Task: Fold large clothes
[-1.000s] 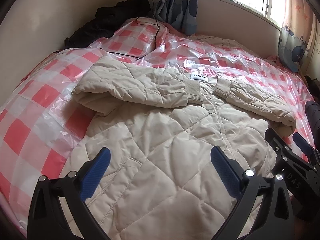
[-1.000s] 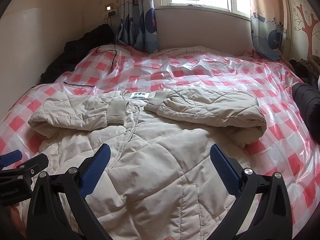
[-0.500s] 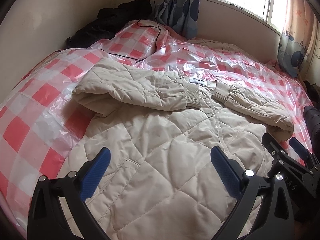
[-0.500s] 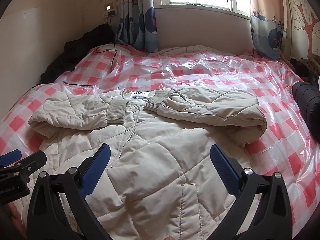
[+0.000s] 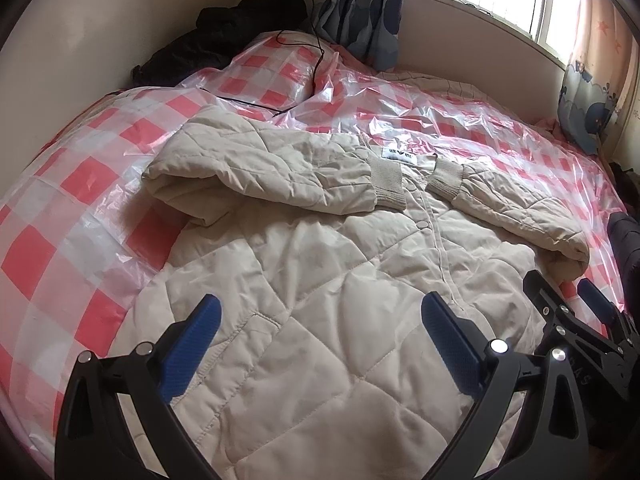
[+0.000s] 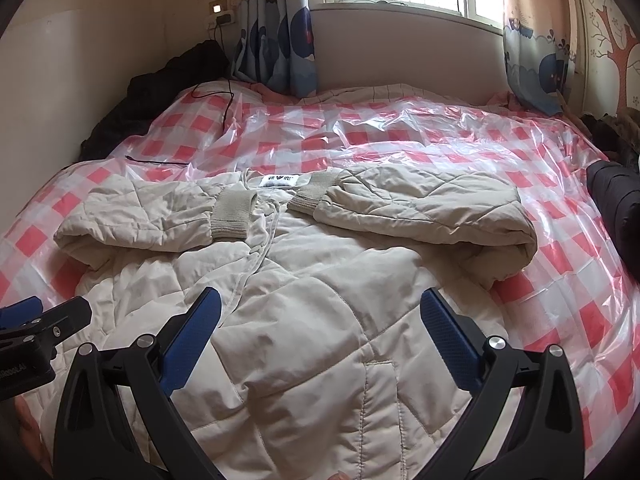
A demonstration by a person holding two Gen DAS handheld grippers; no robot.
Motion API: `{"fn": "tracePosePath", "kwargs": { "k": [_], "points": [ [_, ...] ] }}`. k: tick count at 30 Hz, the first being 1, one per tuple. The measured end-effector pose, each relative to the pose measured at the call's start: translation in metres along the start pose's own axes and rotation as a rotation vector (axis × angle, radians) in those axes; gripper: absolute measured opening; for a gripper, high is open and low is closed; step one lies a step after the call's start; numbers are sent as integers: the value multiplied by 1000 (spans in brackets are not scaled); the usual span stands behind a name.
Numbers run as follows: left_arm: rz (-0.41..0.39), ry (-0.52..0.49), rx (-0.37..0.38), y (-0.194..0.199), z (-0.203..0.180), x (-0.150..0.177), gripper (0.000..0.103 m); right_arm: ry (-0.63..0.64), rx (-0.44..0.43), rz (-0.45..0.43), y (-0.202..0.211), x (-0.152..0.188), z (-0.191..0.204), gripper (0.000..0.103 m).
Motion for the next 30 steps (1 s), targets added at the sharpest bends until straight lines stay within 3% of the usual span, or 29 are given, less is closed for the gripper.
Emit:
{"fn": "tracePosePath", "kwargs": {
  "k": [30],
  "points": [
    [18,-8,-6,-7,0,6,96,21,-14,32,-5,2,4,96]
  ]
}}
Point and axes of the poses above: each gripper's, at about its wrist camera, not at the fingertips, and y roughly against the way its jaws point, z to its left, x to its underside, the point moved 1 cm from there along -y, roughly the way its jaws point, and after that the axes turned 8 degrees about y, right-handed, at the moved point
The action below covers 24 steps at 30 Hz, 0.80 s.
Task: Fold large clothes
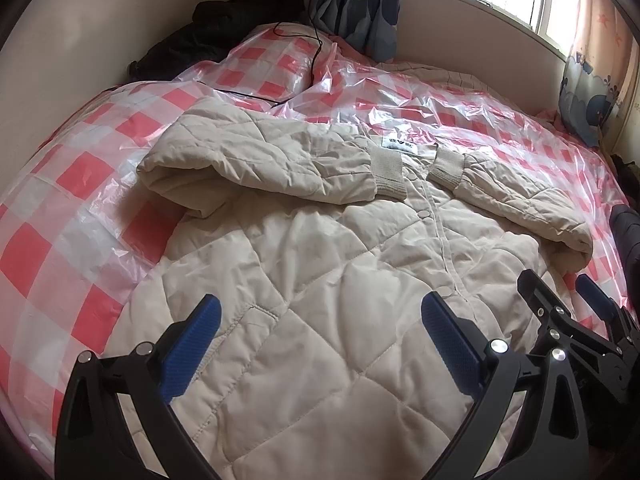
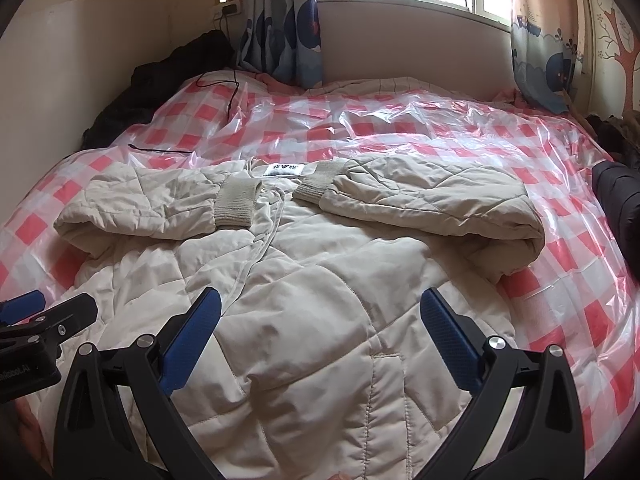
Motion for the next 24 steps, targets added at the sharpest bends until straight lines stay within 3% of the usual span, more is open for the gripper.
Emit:
{"fn": "tracePosePath", "kwargs": {
  "k": [10,13,15,19,22,24],
  "points": [
    [-4,12,8,-1,1,-3,96,46,20,-25,6,-6,-2,96],
    [11,42,20,-7,5,-7,96,100,122,-141,34,-22,-30,96],
    [25,70,39,-10,6,-11,96,98,184,-173,43,-31,-62,96],
    [40,78,75,-8,0,-15,96,126,158,-39,16,-53,-116,96],
    [46,55,84,-7,-7,-16,96,292,124,50,-19,-72,-102,96],
    [53,41,78,-9,-11,-15,96,378,36,117,-51,-83,-79,96]
  ]
}}
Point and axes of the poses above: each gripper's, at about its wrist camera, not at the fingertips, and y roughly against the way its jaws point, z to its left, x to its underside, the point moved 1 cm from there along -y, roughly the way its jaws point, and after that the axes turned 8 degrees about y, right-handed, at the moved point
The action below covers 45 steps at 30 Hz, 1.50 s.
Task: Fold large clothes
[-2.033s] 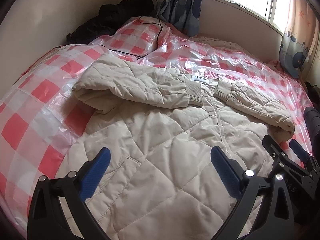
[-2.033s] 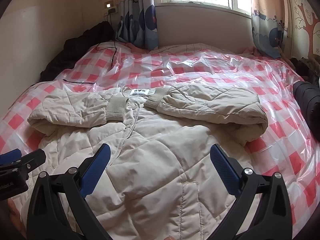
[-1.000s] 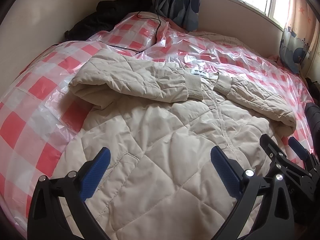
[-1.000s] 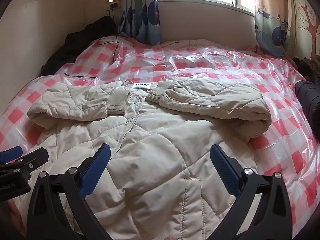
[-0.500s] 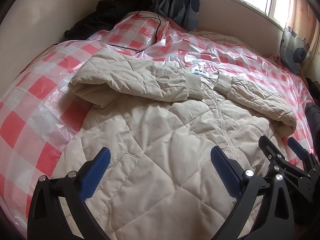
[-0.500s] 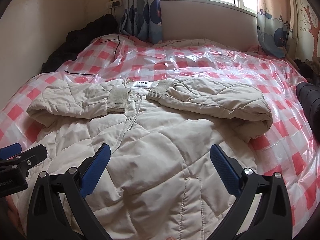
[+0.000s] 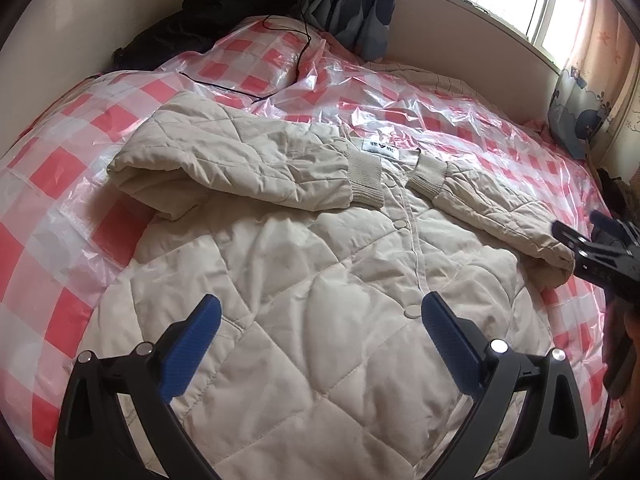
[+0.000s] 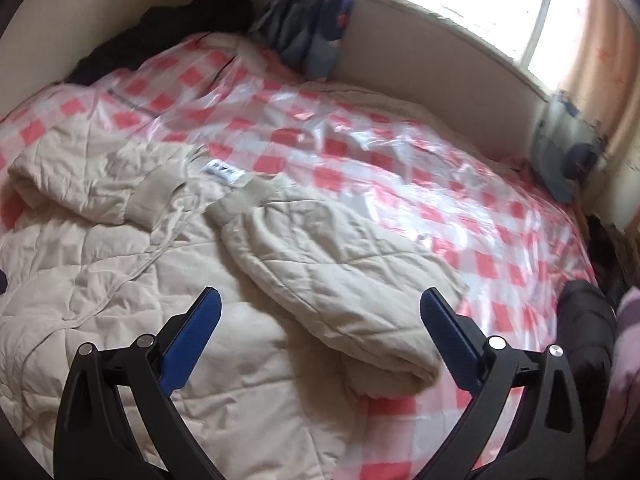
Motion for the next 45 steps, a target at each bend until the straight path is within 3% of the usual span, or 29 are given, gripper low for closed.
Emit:
{"fn": "tracePosePath", "kwargs": {
  "k": [3,5,8,10,11,13,15,18,21,23,26,30,32,34,35,36,38,40,42,45],
  "points": [
    [23,14,-2,-6,-1,-2,96,105,-79,79,-53,-33,37,96],
    [35,32,4,-8,0,-3,96,159,-82,121,-88,-47,57,96],
    [54,33,17,-12,-3,-3,96,127,-121,186,-135,-59,64,96],
    [58,19,19,-13,-7,-2,96,44,-146,267,-164,-57,53,74],
    [59,10,17,-13,-8,-1,96,19,-124,300,-174,-55,46,57],
    [66,4,22,-14,-10,0,96,-51,-142,287,-174,-52,27,45],
    [71,6,27,-14,-11,0,96,-112,-166,241,-161,-53,8,22],
    [69,0,27,-14,-11,1,96,-239,-190,109,-115,-57,-34,16],
    [69,10,28,-13,-8,1,96,-416,-184,-62,-49,-51,-104,15],
    [69,17,28,-13,-6,1,96,-585,-157,-174,-3,-27,-166,15],
    [77,26,27,-15,-4,2,96,-860,-64,-275,45,43,-260,15],
    [96,40,23,-22,-2,2,96,-1124,65,-184,62,157,-332,18],
    [106,48,25,-26,-1,2,96,-1200,84,-99,64,204,-340,32],
    [109,47,28,-27,-1,2,96,-1230,52,-87,76,231,-327,42],
    [105,47,31,-26,-1,2,96,-1212,27,-83,84,237,-313,52],
    [97,45,38,-25,-1,2,96,-1163,-34,-79,90,237,-291,59],
    [72,43,60,-17,-1,1,96,-1024,-239,-70,99,228,-234,65],
    [39,31,75,-3,-1,3,96,-862,-465,-18,104,216,-161,66],
    [23,22,79,12,1,4,96,-706,-611,72,107,205,-88,66],
    [7,58,86,46,19,14,96,-525,-661,208,103,199,-8,66]
  ]
}}
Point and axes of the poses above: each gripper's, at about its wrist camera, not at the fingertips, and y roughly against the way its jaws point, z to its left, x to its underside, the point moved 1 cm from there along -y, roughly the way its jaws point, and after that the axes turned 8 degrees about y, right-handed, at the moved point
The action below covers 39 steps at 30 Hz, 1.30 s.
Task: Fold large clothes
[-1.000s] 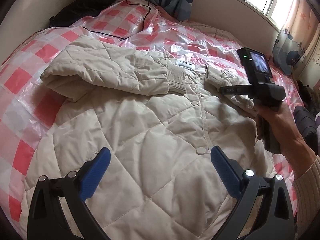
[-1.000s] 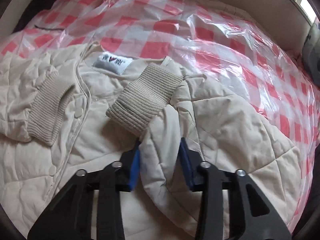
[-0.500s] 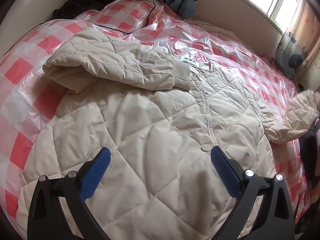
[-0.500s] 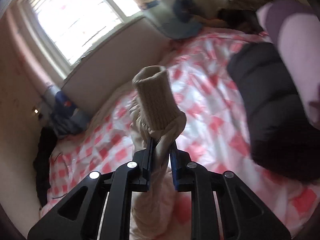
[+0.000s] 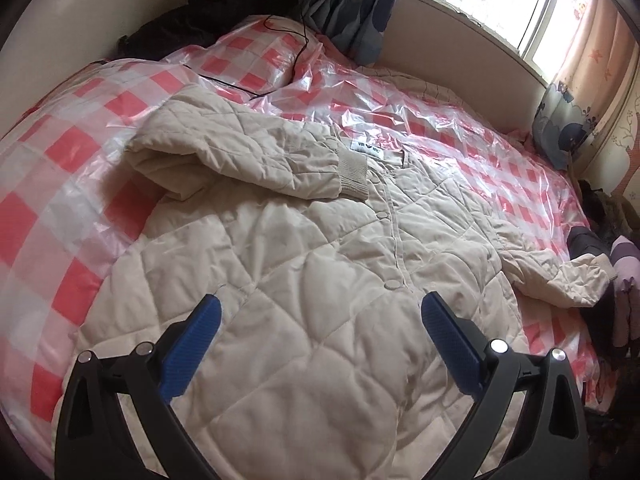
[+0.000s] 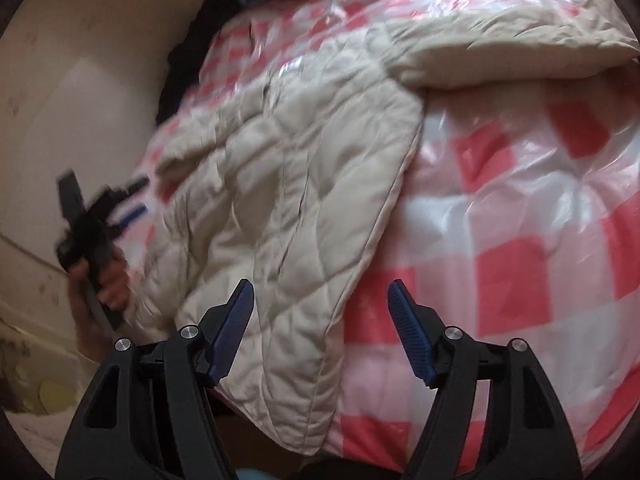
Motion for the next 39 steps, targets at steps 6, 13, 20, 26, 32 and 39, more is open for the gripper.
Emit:
{"fn": "tracePosePath", "kwargs": {
  "k": [6,13,20,26,32,39],
  "points": [
    [-31,2,-65,63,42,23,96,68,-14,49,-40,22,35,19],
    [-52,69,-98,113,77,27,96,35,-127,-249,37,-11,35,11],
    [-76,2,-70,135,68,31,96,36,32,-205,109,16,-6,10],
    [-2,-90,-121,88,54,35,96,-25,264,-21,95,74,-55,18],
    [-52,-306,-205,30,3,4,96,11,290,-392,148,2,-3,67],
    [-9,-538,-283,-93,-69,-46,96,-12,-50,-563,24,-125,39,76]
  ]
}}
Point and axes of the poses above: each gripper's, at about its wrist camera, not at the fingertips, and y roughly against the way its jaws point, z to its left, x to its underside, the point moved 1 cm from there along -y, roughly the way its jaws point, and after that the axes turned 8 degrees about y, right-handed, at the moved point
